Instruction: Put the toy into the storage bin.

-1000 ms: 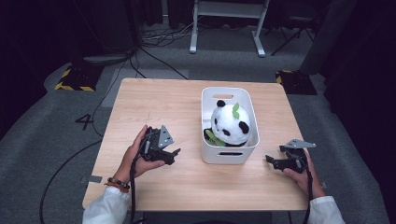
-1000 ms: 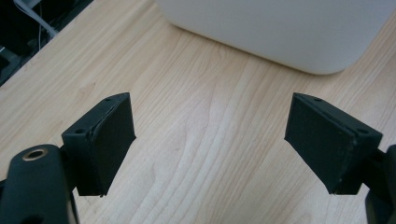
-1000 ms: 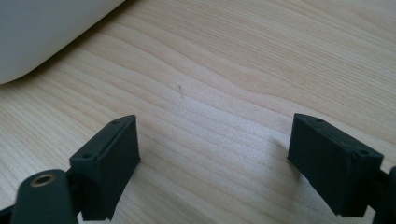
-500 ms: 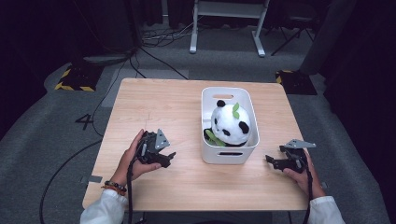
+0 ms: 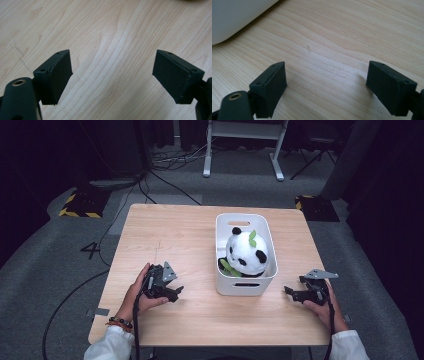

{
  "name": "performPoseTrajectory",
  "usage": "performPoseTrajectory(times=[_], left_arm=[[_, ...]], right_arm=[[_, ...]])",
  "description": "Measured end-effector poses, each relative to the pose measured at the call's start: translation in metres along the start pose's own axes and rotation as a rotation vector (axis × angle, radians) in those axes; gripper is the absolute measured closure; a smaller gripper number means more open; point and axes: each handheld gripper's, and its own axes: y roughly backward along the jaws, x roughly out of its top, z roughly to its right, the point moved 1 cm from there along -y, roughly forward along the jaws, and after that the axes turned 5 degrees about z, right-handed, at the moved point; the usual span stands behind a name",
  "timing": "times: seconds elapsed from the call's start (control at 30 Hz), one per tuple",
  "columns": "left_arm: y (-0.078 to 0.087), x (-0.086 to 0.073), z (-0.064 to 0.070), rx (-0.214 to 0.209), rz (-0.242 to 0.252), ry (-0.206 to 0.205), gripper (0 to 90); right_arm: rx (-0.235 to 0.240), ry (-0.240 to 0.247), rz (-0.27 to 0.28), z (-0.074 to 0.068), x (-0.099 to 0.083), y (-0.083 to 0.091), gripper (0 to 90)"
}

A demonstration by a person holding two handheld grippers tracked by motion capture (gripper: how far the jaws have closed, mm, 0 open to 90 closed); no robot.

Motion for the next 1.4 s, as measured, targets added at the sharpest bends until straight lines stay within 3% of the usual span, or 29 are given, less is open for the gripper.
performPoseTrajectory(times=[0.57, 0.87, 1.0, 1.2, 1.4], left_arm=[[-0.002, -0.025, 0.000, -0.012, -0.045, 0.037, 16.2], [-0.004, -0.037, 0.002, -0.041, -0.058, 0.064, 16.2], [-0.003, -0.042, 0.002, -0.048, -0.044, 0.090, 16.1], [-0.001, -0.059, 0.000, -0.097, 0.031, 0.224, 15.4], [0.009, -0.070, 0.001, -0.072, 0.033, 0.241, 15.0]], right_arm=[[-0.001, 0.001, -0.001, 0.000, 0.000, 0.000, 16.1], [-0.002, 0.000, -0.001, 0.000, 0.000, 0.000, 16.1], [-0.001, 0.000, 0.000, 0.000, 0.000, 0.000, 16.1], [-0.001, 0.000, 0.000, 0.000, 0.000, 0.000, 16.1], [-0.001, -0.001, 0.000, 0.000, 0.000, 0.000, 16.1]])
